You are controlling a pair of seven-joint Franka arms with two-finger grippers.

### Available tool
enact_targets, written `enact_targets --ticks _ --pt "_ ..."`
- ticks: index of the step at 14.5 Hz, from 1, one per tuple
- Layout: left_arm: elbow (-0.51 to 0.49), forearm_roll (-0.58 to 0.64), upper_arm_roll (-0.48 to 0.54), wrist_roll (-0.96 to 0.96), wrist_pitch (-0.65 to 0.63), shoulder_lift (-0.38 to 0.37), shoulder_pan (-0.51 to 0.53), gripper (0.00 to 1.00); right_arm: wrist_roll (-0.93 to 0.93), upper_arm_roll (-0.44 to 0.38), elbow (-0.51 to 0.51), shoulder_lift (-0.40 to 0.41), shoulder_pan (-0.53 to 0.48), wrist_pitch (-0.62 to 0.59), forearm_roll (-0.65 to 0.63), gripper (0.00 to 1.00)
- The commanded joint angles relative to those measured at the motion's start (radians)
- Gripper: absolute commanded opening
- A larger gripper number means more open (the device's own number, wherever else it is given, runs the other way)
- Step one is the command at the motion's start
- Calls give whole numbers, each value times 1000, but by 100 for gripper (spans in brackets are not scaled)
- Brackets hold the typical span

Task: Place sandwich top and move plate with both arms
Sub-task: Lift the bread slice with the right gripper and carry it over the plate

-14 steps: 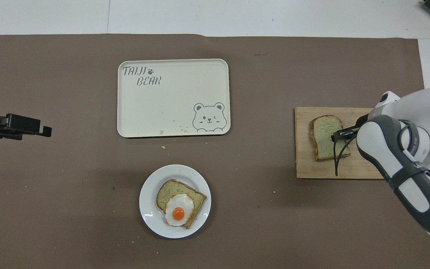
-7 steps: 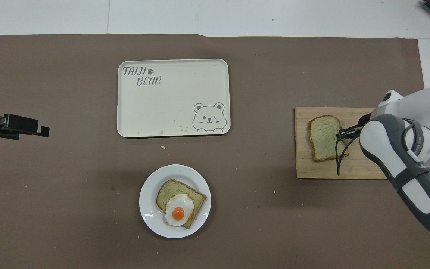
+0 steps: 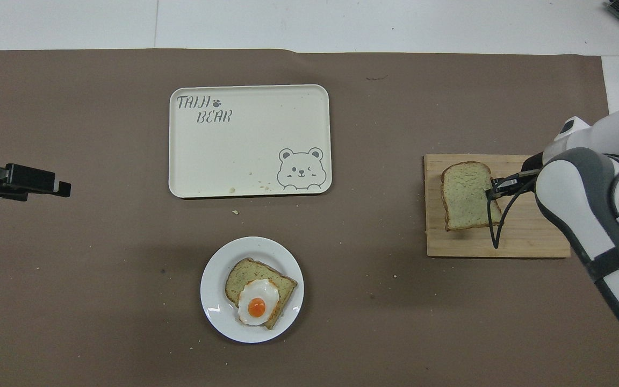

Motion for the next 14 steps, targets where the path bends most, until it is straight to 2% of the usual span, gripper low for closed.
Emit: enact_targets --ticks 1,3,6,10,14 --pt "-3 19 -2 9 8 -11 0 100 58 12 62 -31 24 -133 66 0" --pt "-3 19 -2 9 6 -11 0 100 162 13 56 -47 82 -146 122 0" --pt "-3 19 -2 9 6 -11 0 100 338 13 52 -48 198 -100 122 0" --pt "-3 19 -2 9 6 -11 0 100 570 15 9 -79 398 -5 122 0" --pt "-3 19 -2 9 6 -11 0 100 698 19 -10 -65 557 107 152 0"
